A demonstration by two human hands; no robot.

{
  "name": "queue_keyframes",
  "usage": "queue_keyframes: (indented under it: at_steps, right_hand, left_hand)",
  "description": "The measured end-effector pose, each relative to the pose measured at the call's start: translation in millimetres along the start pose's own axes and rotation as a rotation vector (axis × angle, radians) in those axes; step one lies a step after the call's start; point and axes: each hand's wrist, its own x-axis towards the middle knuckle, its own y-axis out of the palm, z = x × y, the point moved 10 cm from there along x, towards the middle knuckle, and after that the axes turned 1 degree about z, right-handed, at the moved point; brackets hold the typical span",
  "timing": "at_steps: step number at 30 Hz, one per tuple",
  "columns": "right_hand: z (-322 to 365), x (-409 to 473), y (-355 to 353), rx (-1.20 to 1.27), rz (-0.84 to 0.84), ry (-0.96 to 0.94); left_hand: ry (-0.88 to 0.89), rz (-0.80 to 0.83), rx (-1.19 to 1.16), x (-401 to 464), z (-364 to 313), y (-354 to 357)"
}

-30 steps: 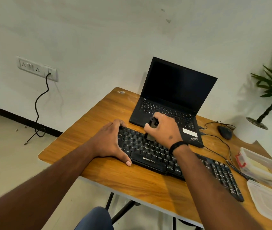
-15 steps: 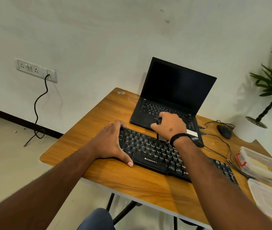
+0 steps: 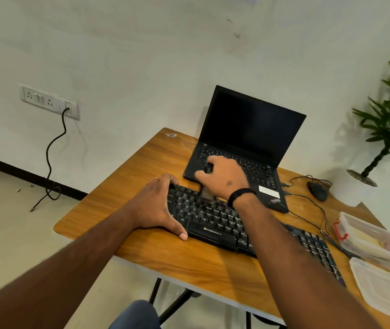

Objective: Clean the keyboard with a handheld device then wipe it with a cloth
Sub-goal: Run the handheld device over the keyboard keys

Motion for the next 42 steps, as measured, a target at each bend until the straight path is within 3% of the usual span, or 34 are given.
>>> queue_keyframes:
  at_steps: [3,9,13,18,26,33,42]
  right_hand:
    - [17.7,-4.3,11.2,0.208,-0.032,-0.059]
    - [-25.4,-9.2,-11.4,-0.057,-0.082,0.025]
    - [-21.2,-20.4,0.9,0.176,-0.107,-0.040]
    - [-48.6,-37.2,1.0,0.515,-0.202,0.092]
    - [-70.6,-40.7,7.3,0.656,-0.144,0.099]
    - [-68.3,-38.4,21.7,0.565,-0.125,-0.006]
    - [-78.3,-48.3,-0.4,0.858,-0.184,-0.068]
  left_hand:
    - [-0.008,0.004,0.007,-0.7,0.5,-0.1]
    - [-0.015,0.004,-0.005,-0.5,1.2,-0.5]
    - [-0.011,0.007,-0.006,-1.9,-1.0,0.2]
    - [-0.015,0.023,0.007,-3.8,-2.2,1.3]
    - [-0.027,0.048,-0.024,-3.5,-4.8,2.3]
    - [-0.044,0.064,-0.030,-3.4,-3.1,4.6]
    - [-0.023,0.073,-0.017,-1.6,-4.4,8.1]
